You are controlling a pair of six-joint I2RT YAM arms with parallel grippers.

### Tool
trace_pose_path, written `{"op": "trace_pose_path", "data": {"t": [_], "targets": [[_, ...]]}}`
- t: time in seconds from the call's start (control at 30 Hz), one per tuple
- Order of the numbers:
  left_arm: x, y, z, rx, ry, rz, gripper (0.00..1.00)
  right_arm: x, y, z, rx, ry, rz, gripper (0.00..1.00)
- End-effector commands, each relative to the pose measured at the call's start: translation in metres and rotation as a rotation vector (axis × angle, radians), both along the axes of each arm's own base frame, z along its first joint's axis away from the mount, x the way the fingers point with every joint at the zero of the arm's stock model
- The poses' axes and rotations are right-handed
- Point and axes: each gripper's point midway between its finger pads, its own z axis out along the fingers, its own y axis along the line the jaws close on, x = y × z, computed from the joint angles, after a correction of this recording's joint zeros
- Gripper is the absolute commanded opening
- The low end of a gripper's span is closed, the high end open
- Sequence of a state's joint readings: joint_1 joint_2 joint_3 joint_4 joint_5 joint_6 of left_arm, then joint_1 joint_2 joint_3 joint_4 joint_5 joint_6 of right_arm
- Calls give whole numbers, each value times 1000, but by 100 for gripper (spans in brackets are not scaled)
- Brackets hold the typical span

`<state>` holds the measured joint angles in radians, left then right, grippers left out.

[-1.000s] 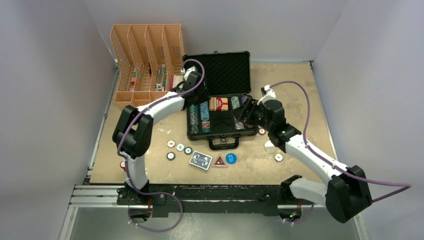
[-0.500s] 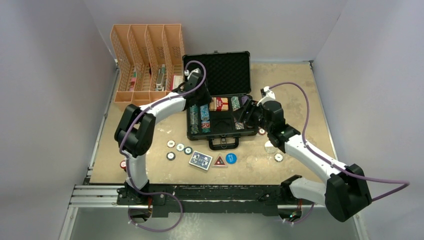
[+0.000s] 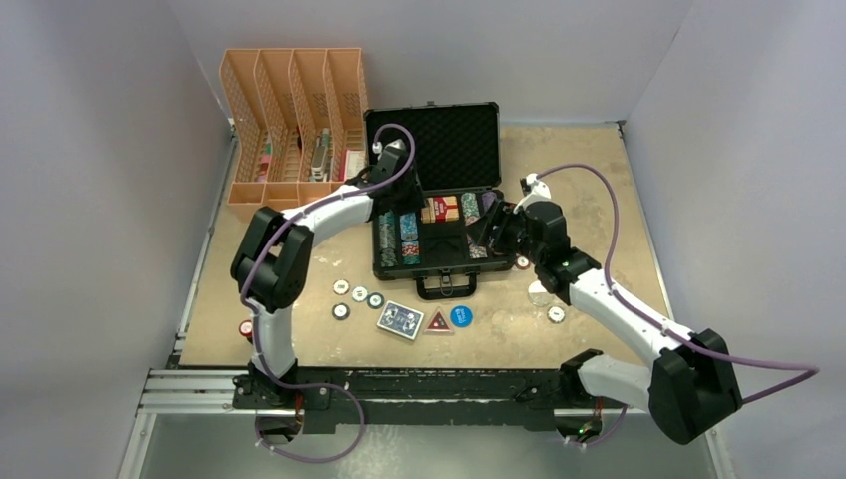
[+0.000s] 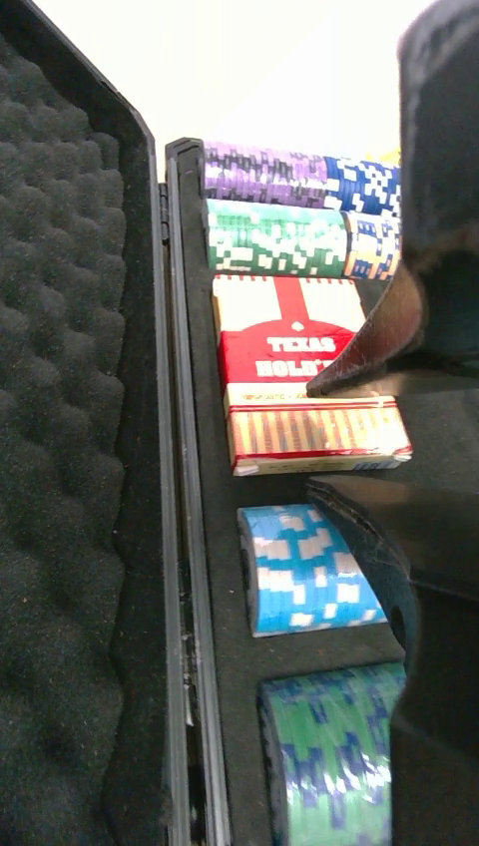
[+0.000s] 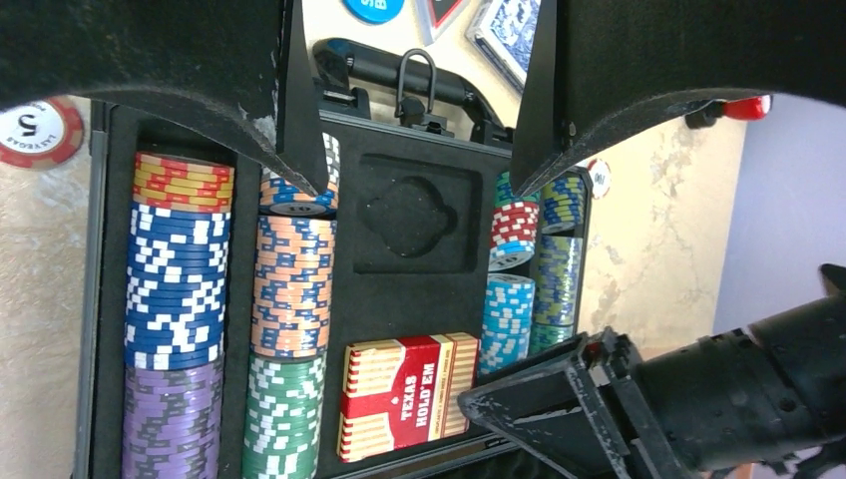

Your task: Pack up texas hold em set

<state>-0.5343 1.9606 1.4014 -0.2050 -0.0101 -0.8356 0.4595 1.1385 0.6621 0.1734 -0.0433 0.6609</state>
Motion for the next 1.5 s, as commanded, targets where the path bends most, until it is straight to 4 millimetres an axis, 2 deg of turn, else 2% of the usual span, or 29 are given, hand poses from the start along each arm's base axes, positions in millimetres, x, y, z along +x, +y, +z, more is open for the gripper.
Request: {"op": "trace_pose_path", "data": {"t": [0.0,0.03,0.1,0.27,0.43,0.53,0.63,0.73,0.87,1.0,1.03,1.1,1.2,1.23,1.3,1.4,1.47], "targets": [[4,16,63,75,-137,3,36,7,-3,36,-46,-114,29,72],[2,20,78,76,-165,1,36,8,-1,39,-61,-132,53,73],[-3,25,96,80,-203,-6,37,11,0,41,-88,-149,75,73],[-20,33,119,46,-249,-11,37,38,7,32,-152,-114,67,66],[-41,68,139,93,-305,74,37,74,39,25,-164,-82,78,59],[-58,91,143,130,-319,115,37,93,59,11,-207,-64,82,56],[-76,108,141,152,-319,140,38,110,70,-15,-243,-24,74,51],[-89,119,135,163,-310,156,38,119,79,-39,-273,13,90,44],[-97,127,132,169,-309,169,38,113,83,-74,-350,92,90,38],[-99,130,135,174,-322,170,38,105,72,-101,-431,170,47,36],[-99,131,137,176,-327,170,38,103,68,-102,-445,182,34,36],[-98,133,143,186,-341,175,38,104,68,-85,-452,141,39,37],[-96,141,156,189,-363,197,39,97,83,-24,-434,-57,161,44],[-96,145,161,184,-372,208,39,89,92,-10,-435,-119,236,48],[-95,153,171,163,-387,225,40,68,107,6,-433,-206,390,56],[-92,168,184,111,-398,241,42,26,126,11,-404,-265,572,76],[-92,171,192,71,-411,216,44,-4,139,9,-365,-277,674,84]]}}
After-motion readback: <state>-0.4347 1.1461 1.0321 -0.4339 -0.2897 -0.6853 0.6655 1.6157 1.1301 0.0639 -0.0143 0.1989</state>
